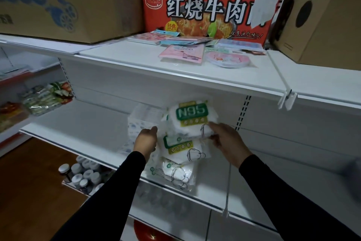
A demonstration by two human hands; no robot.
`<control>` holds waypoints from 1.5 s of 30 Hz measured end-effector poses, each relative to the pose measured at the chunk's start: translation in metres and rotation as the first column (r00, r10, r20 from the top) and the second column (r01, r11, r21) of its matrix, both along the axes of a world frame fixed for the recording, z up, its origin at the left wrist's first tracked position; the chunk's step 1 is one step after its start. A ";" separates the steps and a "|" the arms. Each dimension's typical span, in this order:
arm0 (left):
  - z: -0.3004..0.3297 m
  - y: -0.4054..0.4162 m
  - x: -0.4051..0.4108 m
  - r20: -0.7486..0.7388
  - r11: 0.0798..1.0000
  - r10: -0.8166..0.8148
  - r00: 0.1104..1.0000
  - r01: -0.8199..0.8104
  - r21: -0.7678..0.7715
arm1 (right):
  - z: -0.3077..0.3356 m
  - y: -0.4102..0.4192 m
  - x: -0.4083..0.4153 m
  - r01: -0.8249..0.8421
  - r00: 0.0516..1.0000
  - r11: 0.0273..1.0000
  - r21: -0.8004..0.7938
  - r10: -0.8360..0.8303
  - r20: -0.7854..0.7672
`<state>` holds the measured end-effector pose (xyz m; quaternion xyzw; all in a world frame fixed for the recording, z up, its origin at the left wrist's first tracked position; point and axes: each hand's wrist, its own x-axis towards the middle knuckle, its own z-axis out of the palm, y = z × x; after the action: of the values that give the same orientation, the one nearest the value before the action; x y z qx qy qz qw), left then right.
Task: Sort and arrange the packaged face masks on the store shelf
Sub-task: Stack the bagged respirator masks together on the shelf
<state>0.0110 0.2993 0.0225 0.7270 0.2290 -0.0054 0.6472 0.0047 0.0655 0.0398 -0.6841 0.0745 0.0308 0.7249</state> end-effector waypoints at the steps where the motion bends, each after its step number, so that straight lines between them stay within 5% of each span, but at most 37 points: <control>1: 0.002 0.000 -0.001 -0.002 1.000 -0.005 1.000 0.005 -0.009 | -0.004 0.004 -0.007 -0.029 0.999 0.989 -0.148 0.032 0.021; 4: 0.003 -0.001 -0.003 -0.004 0.999 -0.030 1.000 0.030 -0.035 | -0.014 0.017 -0.024 -0.073 0.996 0.898 -0.433 0.091 0.021; 9: -0.003 -0.008 -0.008 0.098 0.994 -0.049 0.994 0.058 -0.091 | -0.029 0.023 -0.028 -0.054 0.998 0.832 -0.552 0.066 0.003; 17: 0.022 -0.028 -0.017 0.264 0.966 -0.081 0.961 0.141 -0.218 | -0.021 0.003 -0.037 0.035 0.996 0.962 -0.272 -0.011 0.089; 24: 0.032 -0.126 -0.013 0.277 0.928 -0.355 0.893 0.373 -0.013 | -0.016 -0.095 -0.045 0.052 0.999 0.999 -0.004 -0.052 -0.008; 35: -0.038 -0.308 -0.015 0.147 0.684 -0.729 0.669 0.720 0.118 | -0.073 -0.273 -0.085 0.153 0.986 0.950 -0.273 -0.126 0.113; 45: -0.095 -0.389 0.025 0.193 0.690 -0.722 0.664 0.676 0.257 | -0.109 -0.322 -0.047 0.235 0.967 0.891 -0.388 -0.173 0.188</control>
<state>0.0363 -0.0899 -0.0729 0.8024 -0.1624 -0.1331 0.5587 -0.0421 -0.2567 -0.0696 -0.8086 0.0969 -0.1126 0.5693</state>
